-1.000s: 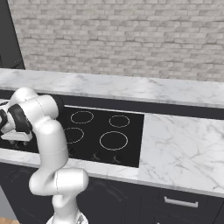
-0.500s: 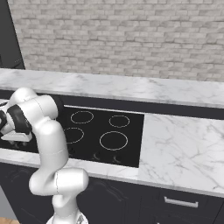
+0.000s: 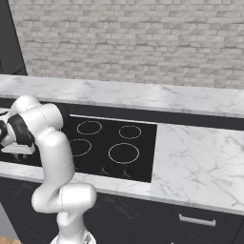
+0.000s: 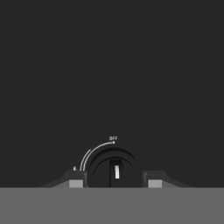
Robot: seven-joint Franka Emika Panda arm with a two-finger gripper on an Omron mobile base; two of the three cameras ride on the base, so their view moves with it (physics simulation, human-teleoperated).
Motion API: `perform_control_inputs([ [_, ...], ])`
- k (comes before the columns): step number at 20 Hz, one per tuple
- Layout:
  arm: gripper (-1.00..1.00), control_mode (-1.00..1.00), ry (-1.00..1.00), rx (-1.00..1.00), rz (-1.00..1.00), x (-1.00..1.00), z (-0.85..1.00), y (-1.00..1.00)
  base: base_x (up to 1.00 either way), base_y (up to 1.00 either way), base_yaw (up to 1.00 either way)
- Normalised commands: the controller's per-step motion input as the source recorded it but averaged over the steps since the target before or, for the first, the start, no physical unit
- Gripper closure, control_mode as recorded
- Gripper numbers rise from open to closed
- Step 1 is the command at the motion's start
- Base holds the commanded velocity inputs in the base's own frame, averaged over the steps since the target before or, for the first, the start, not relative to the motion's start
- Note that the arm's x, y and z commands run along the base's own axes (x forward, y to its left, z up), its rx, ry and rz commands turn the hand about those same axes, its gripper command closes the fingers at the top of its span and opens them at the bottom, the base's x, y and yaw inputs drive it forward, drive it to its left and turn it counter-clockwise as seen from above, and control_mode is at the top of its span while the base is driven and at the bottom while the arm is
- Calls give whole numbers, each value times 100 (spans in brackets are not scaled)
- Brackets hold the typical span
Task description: Put the potato and corn in the pan. Then turn on the front left burner and set the heat to medium.
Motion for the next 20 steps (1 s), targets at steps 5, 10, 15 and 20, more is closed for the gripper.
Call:
perform_control_inputs([
  [5,100,-100,0,0,0,0,-1,0,0,0,0],
  [10,100,-100,-8,-4,19,0,-11,-6,0,0,0],
  [15,100,-100,-6,-11,28,0,-18,-7,0,0,0],
  [20,100,-100,-5,-13,27,0,-29,-8,0,0,0],
])
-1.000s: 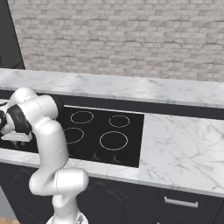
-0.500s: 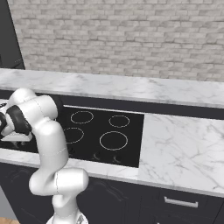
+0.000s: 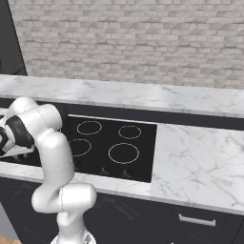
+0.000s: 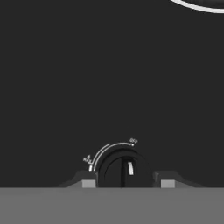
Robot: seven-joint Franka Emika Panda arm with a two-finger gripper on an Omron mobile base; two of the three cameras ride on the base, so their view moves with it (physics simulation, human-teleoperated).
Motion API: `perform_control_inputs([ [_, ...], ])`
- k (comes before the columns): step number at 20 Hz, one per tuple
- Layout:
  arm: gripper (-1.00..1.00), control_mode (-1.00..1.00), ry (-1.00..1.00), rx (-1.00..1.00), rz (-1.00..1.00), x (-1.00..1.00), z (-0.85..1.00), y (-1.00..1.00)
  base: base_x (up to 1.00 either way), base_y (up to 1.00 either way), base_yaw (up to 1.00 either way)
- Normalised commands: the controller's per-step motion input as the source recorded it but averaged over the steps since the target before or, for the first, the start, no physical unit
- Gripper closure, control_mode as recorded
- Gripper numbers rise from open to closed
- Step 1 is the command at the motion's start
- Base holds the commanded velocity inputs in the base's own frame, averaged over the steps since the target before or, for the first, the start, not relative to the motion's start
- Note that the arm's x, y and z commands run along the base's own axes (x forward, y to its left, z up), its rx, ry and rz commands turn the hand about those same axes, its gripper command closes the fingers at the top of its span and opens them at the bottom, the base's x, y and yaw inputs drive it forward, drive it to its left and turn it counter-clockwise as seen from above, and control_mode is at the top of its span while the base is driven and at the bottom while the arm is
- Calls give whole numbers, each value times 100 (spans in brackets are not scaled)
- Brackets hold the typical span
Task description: Put the potato and corn in the pan. Then turn on the front left burner and set the heat to medium.
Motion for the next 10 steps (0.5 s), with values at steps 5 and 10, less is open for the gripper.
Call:
perform_control_inputs([
  [5,100,-100,-2,-17,29,0,-34,-19,0,0,0],
  [10,100,-100,-2,-20,45,0,-44,-38,0,0,0],
])
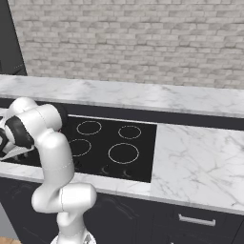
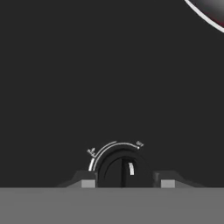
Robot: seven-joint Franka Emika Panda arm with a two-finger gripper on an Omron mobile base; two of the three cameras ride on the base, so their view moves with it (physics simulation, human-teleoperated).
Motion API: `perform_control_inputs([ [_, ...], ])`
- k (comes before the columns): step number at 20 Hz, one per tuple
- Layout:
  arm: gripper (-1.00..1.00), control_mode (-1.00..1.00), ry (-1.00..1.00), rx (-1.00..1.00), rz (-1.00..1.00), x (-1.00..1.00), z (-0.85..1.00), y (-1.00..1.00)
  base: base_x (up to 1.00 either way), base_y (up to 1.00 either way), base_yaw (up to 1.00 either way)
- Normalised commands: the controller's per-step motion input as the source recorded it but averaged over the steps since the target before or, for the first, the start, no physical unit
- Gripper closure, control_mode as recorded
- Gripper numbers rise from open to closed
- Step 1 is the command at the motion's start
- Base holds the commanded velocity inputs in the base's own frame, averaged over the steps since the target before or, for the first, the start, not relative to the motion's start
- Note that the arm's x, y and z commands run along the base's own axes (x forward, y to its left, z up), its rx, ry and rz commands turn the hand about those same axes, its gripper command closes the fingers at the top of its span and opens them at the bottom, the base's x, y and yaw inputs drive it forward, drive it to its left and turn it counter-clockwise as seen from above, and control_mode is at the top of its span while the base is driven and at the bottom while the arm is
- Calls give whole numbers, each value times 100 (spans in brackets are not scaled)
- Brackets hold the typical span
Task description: Put the potato and corn in the pan. Then turn on the front left burner and set the heat to medium.
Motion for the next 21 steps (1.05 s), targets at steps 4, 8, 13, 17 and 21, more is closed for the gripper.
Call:
perform_control_inputs([
  [4,100,-100,0,-25,42,0,-59,-26,0,0,0],
  [8,100,-100,-2,-25,34,0,-59,-12,0,0,0],
  [13,100,-100,-11,-35,40,-2,-77,-1,0,0,0],
  [17,100,-100,-3,-19,28,-4,-46,-6,0,0,0],
  [21,100,-100,-4,-11,23,-6,-27,-7,0,0,0],
])
